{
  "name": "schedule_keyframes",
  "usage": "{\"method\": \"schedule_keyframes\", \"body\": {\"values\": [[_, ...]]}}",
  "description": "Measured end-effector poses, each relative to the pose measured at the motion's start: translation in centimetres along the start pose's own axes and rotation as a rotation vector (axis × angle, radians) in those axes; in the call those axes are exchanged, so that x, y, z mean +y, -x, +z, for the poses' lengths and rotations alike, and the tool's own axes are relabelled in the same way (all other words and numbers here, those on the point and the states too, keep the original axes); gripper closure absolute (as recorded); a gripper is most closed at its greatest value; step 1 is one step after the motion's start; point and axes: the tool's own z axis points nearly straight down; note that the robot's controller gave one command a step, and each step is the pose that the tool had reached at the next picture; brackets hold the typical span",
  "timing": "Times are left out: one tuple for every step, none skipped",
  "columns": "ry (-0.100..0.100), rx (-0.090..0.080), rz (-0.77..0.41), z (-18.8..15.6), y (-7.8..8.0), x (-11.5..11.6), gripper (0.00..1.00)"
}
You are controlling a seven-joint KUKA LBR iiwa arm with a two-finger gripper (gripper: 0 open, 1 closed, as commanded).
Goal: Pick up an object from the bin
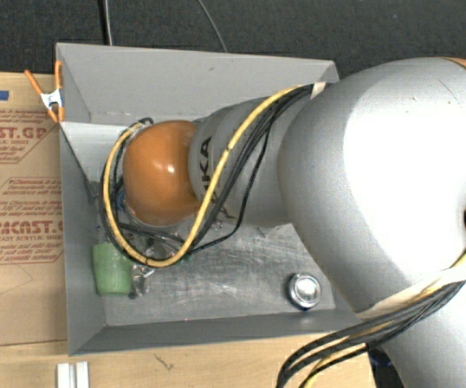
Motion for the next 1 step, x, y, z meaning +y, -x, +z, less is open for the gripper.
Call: {"method": "schedule_keyframes", "body": {"values": [[0.002,0.001,0.000,-10.83,0.39,0.02,1.00]]}}
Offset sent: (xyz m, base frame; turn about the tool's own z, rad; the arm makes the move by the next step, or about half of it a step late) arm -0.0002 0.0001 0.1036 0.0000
